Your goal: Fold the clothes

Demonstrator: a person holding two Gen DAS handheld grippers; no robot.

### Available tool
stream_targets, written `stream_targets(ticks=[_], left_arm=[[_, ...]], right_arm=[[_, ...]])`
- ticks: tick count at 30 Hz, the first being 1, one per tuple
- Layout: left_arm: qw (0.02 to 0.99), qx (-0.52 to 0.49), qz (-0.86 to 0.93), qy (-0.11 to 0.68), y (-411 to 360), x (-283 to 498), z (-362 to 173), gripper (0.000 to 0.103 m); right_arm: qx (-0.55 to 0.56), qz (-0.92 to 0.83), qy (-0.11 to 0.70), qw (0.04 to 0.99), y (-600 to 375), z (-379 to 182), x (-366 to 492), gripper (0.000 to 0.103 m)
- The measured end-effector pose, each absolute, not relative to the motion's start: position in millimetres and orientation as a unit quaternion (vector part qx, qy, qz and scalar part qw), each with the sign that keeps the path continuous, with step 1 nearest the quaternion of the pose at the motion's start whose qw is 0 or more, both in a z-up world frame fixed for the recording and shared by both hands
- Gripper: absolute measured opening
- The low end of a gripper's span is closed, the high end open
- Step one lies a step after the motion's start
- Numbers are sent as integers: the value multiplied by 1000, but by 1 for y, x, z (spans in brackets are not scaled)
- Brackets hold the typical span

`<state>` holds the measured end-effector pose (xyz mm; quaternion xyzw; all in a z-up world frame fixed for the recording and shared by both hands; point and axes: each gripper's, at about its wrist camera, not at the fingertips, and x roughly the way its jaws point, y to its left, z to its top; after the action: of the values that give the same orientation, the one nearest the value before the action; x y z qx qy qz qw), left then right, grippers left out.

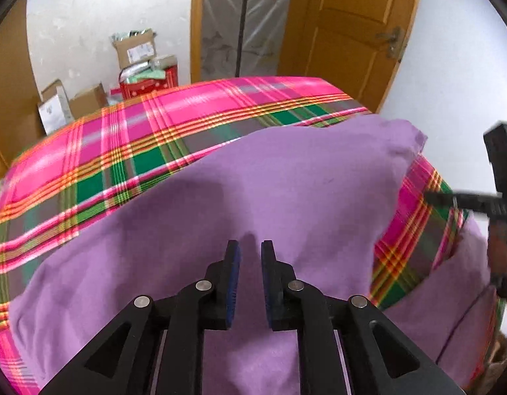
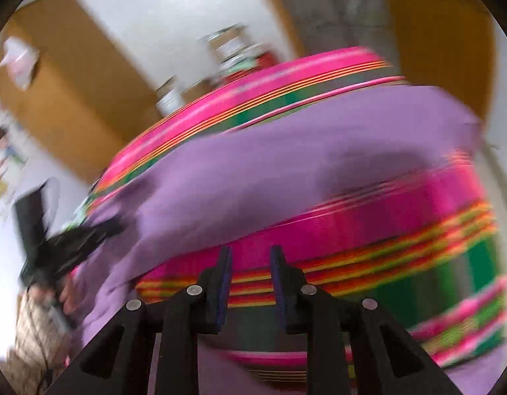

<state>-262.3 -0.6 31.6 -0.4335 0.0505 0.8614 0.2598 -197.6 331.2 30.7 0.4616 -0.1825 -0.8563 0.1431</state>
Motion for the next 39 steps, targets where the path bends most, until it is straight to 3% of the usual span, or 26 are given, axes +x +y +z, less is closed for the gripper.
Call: stream_targets(ticks=[13,20,21,24,35,39], left_arm=[[242,-462,853,0,-16,-301,11,14],[243,-453,858,8,-14,-303,10,14],[243,-452,858,8,-14,-303,10,14],[243,-450,859,8,-14,-303,10,14],[242,-449,860,-6,-19,-307,9,14],[242,-449,860,-10,-20,-309,9,14]], right_arm=[[506,-824,-96,237,226,14,-219,24],[499,-835,-101,207,209,20,-224,32],[498,-837,-108,198,209,20,-224,31],[497,-839,-121,185,207,18,-228,2],[475,-835,-205,187,248,39,-184,1],[486,-831,-195,186,244,37,-174,1]])
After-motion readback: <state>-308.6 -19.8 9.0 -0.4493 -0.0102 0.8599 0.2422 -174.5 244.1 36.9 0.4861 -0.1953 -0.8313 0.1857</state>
